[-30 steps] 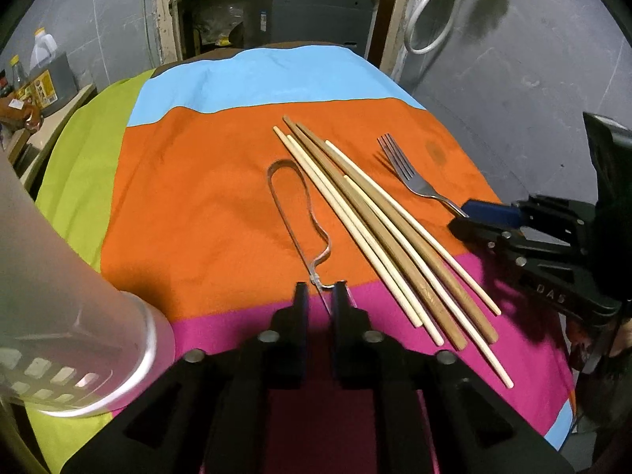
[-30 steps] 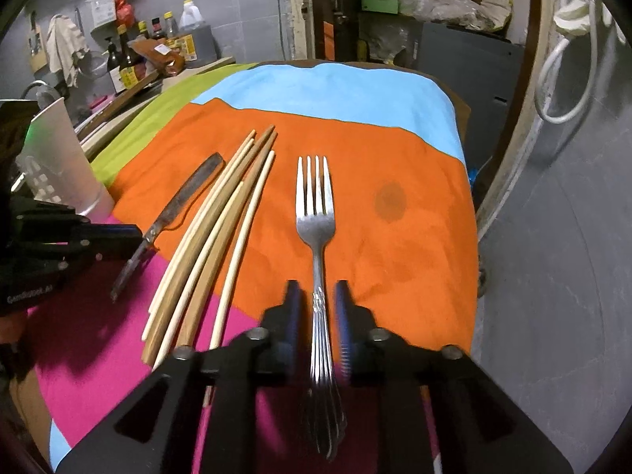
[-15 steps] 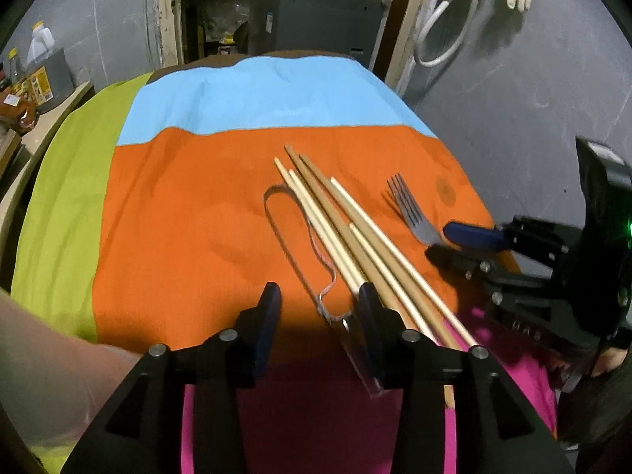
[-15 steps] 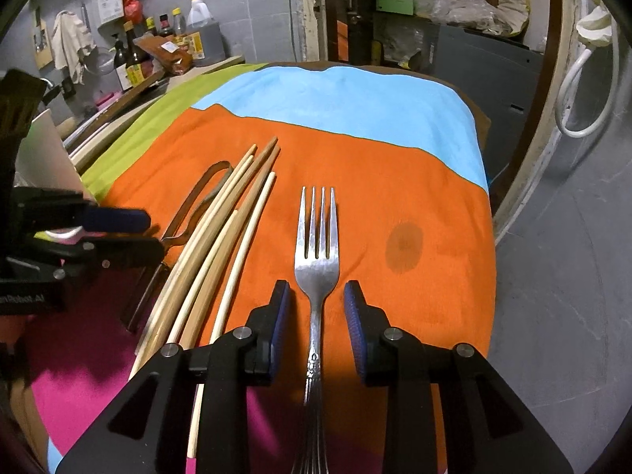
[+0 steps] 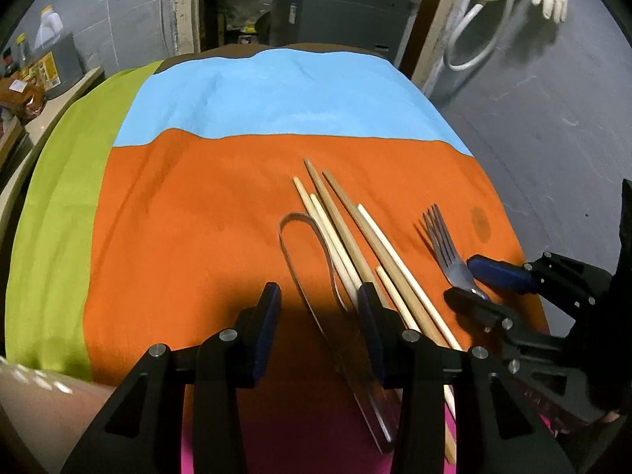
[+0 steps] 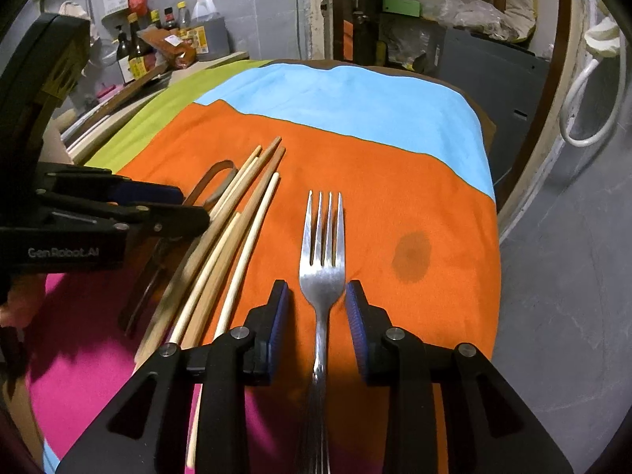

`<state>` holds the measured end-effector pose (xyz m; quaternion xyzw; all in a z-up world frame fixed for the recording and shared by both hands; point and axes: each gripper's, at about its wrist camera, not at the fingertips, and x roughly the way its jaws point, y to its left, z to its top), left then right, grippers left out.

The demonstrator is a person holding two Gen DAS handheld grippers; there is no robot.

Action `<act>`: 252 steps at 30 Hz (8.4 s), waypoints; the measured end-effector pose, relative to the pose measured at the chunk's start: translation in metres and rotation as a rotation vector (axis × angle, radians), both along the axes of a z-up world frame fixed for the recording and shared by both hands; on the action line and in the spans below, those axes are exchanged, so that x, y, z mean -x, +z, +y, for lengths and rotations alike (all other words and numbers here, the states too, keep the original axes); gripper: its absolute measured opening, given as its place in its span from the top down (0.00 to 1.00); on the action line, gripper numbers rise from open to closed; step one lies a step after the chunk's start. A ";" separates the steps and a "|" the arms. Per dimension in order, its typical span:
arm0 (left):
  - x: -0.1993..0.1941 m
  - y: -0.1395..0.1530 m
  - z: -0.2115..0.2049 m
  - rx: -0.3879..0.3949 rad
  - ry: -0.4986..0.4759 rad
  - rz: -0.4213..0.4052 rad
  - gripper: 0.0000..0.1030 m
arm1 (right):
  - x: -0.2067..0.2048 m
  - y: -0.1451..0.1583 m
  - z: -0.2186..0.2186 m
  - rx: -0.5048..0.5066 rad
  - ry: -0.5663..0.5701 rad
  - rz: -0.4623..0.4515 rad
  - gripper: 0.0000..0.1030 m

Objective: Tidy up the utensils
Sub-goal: 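Grasp the metal tongs with the left tool while the right tool lifts the fork, then carry the tongs and fork to the white caddy with both tools, then open both tools to release the tongs and fork into the caddy, then move both tools from the caddy down to the wooden chopsticks on the cloth, then close the right tool on one chopstick while the left tool grasps another chopstick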

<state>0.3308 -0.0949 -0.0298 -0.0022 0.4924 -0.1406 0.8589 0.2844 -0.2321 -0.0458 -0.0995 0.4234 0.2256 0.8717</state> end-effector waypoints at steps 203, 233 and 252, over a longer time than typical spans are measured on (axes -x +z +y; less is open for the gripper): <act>0.122 0.031 0.021 0.078 0.062 -0.306 0.14 | 0.089 0.047 -0.028 -0.113 -0.148 -0.261 0.20; 0.041 -0.004 0.004 0.078 0.051 -0.046 0.71 | 0.033 0.002 0.001 -0.009 -0.043 -0.034 0.80; 0.037 -0.004 -0.001 0.039 0.043 -0.035 0.96 | 0.030 0.001 -0.010 -0.041 -0.087 -0.012 0.96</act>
